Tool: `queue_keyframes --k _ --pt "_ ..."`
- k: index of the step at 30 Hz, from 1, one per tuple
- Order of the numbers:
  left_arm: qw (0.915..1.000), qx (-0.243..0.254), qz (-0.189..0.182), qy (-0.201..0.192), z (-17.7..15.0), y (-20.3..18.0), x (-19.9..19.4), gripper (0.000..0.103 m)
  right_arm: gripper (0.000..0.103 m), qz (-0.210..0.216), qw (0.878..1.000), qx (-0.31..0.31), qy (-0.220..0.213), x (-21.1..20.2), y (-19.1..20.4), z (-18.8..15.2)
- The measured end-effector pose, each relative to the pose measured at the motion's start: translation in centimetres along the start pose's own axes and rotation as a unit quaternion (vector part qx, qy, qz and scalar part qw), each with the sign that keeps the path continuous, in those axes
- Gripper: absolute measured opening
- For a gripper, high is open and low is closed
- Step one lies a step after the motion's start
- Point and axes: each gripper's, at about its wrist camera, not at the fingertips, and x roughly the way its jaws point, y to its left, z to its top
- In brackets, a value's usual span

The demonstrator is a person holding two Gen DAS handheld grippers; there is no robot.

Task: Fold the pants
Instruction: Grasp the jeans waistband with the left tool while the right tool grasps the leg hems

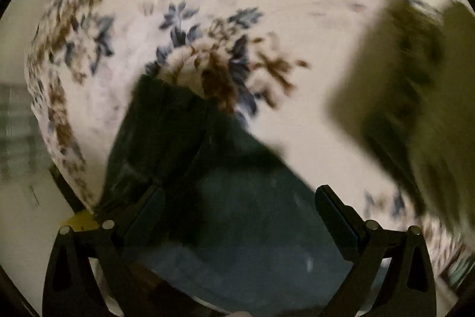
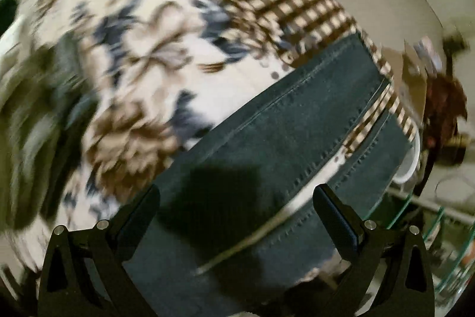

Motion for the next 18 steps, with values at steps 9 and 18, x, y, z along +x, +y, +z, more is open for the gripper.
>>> queue_keyframes --k 9,18 --pt "0.9989 -0.043 0.019 0.003 1.5 1.0 5.1 0.045 0.103 0.015 0.994 0.101 0.047 8.4 -2.3 4.1" --pt "0.9950 -0.018 -0.053 -0.083 -4.6 3.6 -0.5 0.015 0.038 0.044 0.990 0.119 0.058 11.2 -3.7 3.5"
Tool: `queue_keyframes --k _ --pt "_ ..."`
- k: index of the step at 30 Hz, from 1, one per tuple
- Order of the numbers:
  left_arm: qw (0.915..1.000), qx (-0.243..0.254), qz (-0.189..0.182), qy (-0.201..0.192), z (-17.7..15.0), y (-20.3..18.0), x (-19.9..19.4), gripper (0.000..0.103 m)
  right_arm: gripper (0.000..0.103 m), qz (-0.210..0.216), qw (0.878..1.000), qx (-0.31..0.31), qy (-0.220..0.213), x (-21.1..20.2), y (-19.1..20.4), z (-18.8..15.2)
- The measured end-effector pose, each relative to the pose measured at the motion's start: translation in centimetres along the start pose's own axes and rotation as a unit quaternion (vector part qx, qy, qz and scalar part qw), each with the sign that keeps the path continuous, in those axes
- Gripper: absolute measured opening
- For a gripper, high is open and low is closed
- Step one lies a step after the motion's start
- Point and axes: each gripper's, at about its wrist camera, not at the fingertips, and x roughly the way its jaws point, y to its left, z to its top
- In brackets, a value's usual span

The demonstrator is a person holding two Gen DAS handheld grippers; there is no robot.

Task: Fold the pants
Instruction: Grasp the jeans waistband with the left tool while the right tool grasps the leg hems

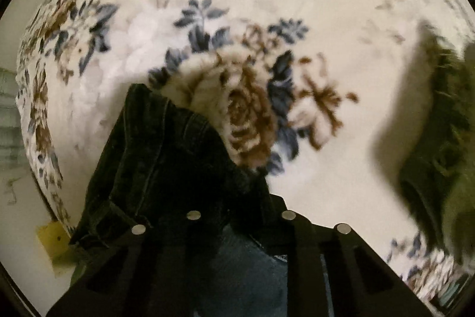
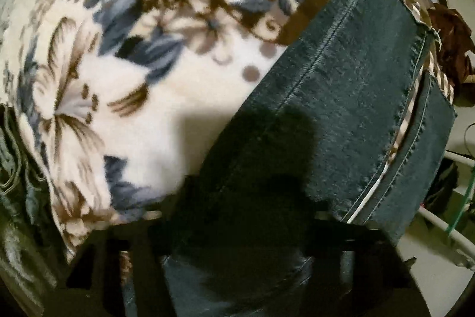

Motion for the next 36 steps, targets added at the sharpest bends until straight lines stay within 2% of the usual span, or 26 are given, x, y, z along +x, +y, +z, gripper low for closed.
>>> queue_keyframes --k 1,4,7,9,12,17,23,27,32,33,34,36 --pt "0.9999 0.001 -0.010 -0.004 -0.8 0.4 -0.9 0.014 0.023 0.015 1.000 -0.005 -0.004 -0.3 -0.4 -0.4" --pt "0.9992 0.004 -0.037 -0.017 -3.2 2.1 -3.8 0.012 0.012 0.031 0.999 -0.018 -0.014 -1.6 -1.5 -1.9" --pt "0.9975 -0.006 -0.065 -0.027 -5.8 4.6 -6.6 0.009 0.009 0.043 0.997 -0.045 -0.032 -4.0 -2.8 -3.5" --pt "0.9959 -0.013 -0.084 -0.033 -6.4 7.3 -7.6 0.009 0.009 0.055 0.996 -0.060 -0.045 -5.6 -4.3 -5.1" --pt "0.9937 -0.033 -0.102 -0.030 -6.8 9.8 -7.2 0.009 0.009 0.070 0.993 -0.075 -0.053 -7.5 -7.6 -7.1" --pt "0.9937 -0.052 -0.098 -0.011 -11.4 15.0 -6.4 0.008 0.008 0.074 0.992 -0.091 -0.048 -9.2 -12.9 -8.4" --pt "0.9964 -0.065 -0.048 0.024 -16.9 19.5 -0.3 0.008 0.008 0.044 0.993 -0.109 -0.028 -5.2 -18.6 -10.4" --pt "0.9959 -0.075 -0.029 0.041 -18.4 20.6 4.3 0.009 0.008 0.027 0.993 -0.116 -0.022 -1.9 -20.5 -11.1" --pt "0.9983 -0.049 -0.017 0.027 -18.4 19.6 4.9 0.011 0.009 0.012 0.992 -0.122 0.001 1.2 -22.0 -11.1" --pt "0.9987 -0.043 -0.015 0.025 -18.3 19.3 4.5 0.011 0.015 0.015 0.992 -0.122 0.009 1.5 -22.3 -11.0" --pt "0.9990 -0.037 -0.014 0.021 -18.2 18.9 4.0 0.011 0.026 0.015 0.992 -0.123 0.019 1.6 -22.7 -10.8" --pt "0.9993 -0.032 -0.019 0.008 -18.4 18.5 2.5 0.011 0.038 0.017 0.992 -0.127 0.023 1.2 -22.7 -10.6"
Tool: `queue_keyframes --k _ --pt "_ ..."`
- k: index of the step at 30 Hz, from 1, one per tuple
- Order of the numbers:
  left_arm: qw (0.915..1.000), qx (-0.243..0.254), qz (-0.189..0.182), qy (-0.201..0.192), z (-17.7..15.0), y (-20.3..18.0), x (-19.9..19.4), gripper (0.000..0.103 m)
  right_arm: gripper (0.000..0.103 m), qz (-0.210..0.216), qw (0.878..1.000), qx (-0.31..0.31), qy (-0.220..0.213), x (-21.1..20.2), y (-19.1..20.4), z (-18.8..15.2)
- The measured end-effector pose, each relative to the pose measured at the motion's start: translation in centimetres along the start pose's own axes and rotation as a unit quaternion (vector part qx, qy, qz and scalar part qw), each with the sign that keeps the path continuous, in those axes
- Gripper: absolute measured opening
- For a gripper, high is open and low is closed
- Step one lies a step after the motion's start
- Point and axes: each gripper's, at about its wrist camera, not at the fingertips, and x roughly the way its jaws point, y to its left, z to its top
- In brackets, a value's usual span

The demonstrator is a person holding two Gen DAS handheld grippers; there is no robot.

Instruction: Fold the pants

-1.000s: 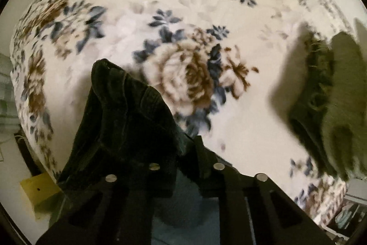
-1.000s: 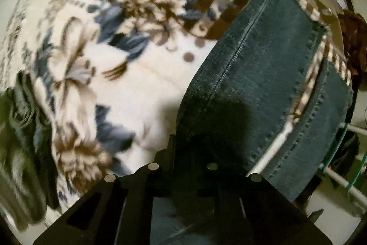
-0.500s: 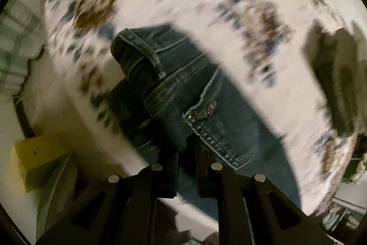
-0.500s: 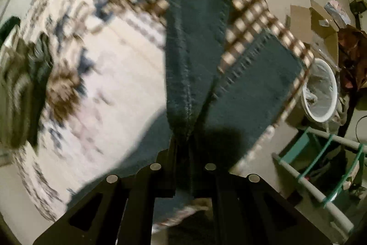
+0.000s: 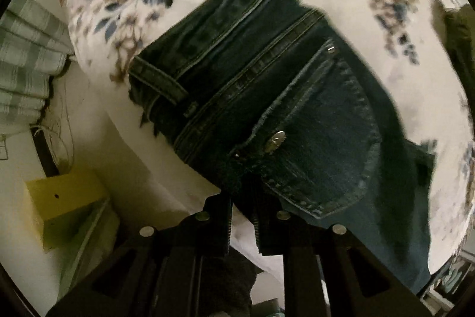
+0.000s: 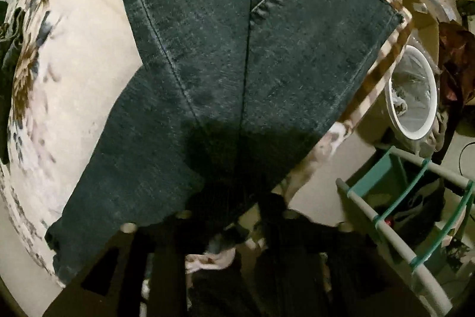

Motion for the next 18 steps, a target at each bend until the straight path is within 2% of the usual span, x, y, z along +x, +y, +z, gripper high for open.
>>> queue_keyframes --k 2,3,4,5,6,7,10,12,17,18 --pt "0.9998 0.015 -0.002 -0.014 -0.2 -0.9 -1.3 0.017 0.050 0.003 1.000 -0.010 -0.016 -1.4 0.0 0.3" --pt "0.9994 0.027 -0.002 -0.020 -0.3 -1.7 -1.9 0.026 0.060 0.004 0.999 -0.018 -0.031 -2.3 0.2 0.4" --pt "0.9991 0.035 -0.004 -0.025 -0.5 -2.3 -2.3 0.039 0.070 0.005 0.998 -0.028 -0.052 -3.4 0.5 0.7" --pt "0.9987 0.042 -0.005 -0.028 -0.8 -3.1 -2.8 0.048 0.073 0.007 0.997 -0.036 -0.066 -4.0 0.9 1.0" --pt "0.9983 0.050 -0.006 -0.031 -1.1 -4.2 -3.1 0.067 0.076 0.007 0.996 -0.048 -0.080 -4.7 1.5 1.5" --pt "0.9976 0.060 -0.011 -0.033 -1.5 -5.1 -3.3 0.076 0.077 0.003 0.994 -0.064 -0.093 -5.2 2.3 2.0" --pt "0.9925 0.111 -0.021 -0.046 -3.2 -8.6 -3.6 0.076 0.084 -0.018 0.986 -0.108 -0.127 -5.6 4.9 4.1" --pt "0.9876 0.148 -0.023 -0.048 -4.8 -10.8 -3.3 0.076 0.084 -0.033 0.982 -0.127 -0.138 -4.7 6.4 5.9" --pt "0.9732 0.223 -0.024 -0.052 -8.8 -16.8 -2.0 0.076 0.084 -0.097 0.971 -0.177 -0.127 -0.8 9.8 9.1" --pt "0.9691 0.241 -0.021 -0.050 -9.7 -17.9 -1.6 0.076 0.077 -0.109 0.970 -0.182 -0.122 -0.3 9.6 9.3"
